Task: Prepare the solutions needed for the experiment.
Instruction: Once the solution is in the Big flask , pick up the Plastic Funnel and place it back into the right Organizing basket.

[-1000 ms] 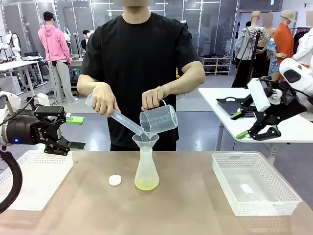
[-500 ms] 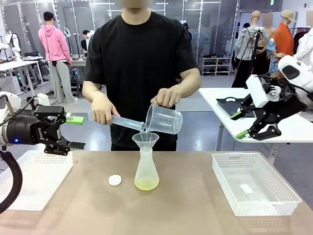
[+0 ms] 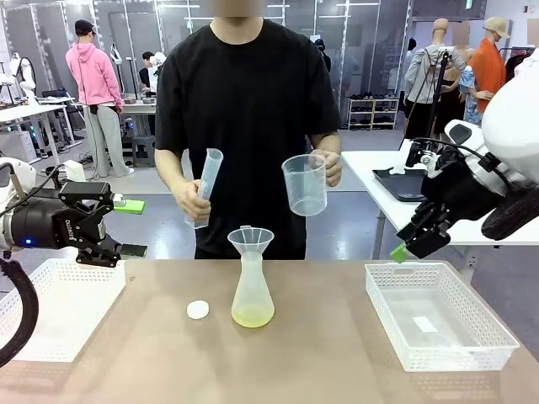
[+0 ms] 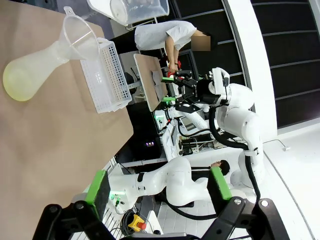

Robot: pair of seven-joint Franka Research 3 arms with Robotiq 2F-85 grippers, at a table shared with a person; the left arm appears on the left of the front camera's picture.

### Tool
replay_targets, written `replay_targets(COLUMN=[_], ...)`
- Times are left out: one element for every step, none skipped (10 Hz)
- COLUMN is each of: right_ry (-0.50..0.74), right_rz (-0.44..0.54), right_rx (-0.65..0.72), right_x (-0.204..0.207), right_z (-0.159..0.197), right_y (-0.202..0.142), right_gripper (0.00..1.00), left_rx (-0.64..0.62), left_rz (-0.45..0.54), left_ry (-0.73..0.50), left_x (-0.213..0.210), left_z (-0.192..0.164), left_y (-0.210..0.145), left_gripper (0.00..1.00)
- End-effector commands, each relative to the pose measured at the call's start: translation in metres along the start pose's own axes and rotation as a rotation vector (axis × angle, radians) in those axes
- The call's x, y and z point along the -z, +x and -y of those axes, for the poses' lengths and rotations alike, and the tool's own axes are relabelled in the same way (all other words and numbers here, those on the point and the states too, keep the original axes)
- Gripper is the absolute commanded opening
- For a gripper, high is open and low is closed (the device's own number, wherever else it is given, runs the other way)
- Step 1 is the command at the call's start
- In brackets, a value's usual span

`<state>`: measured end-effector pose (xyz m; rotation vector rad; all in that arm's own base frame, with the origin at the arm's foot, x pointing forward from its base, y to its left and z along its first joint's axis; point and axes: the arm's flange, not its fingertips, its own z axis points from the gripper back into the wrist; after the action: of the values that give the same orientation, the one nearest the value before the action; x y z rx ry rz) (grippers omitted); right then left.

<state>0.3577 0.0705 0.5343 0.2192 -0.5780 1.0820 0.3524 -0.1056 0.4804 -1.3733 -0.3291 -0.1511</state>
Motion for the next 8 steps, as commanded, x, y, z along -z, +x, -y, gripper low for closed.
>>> replay_targets(right_ry=[-0.018,-0.018,-0.018,-0.002,0.066,0.105,0.13,0.214], right_rz=[0.001,0.001,0.001,0.0,0.013,0.05,0.096,0.145], right_rx=[-0.047,-0.047,-0.047,-0.016,0.367,0.529,0.637,0.763], right_x=[0.002,0.002,0.002,-0.001,0.008,0.006,0.001,-0.003], right_z=[0.002,0.002,0.002,-0.001,0.002,0.007,0.01,0.017], right_y=[0.001,0.001,0.001,0.001,-0.011,-0.028,-0.043,-0.058], right_gripper=[0.64,0.64,0.64,0.64,0.64,0.64,0.64,0.64], left_rx=[-0.001,-0.001,-0.001,-0.001,-0.001,-0.001,-0.001,-0.001], left_rz=[0.008,0.008,0.008,0.008,0.008,0.008,0.008,0.008], left_ry=[-0.02,-0.02,-0.02,-0.02,-0.02,-0.02,-0.02,-0.02], left_x=[0.002,0.002,0.002,0.002,0.002,0.002,0.002,0.002], left_z=[0.002,0.002,0.002,0.002,0.002,0.002,0.002,0.002], left_y=[0.0,0.0,0.0,0.0,0.0,0.0,0.0,0.0], left_gripper=[1.0,1.0,1.0,1.0,1.0,1.0,1.0,1.0])
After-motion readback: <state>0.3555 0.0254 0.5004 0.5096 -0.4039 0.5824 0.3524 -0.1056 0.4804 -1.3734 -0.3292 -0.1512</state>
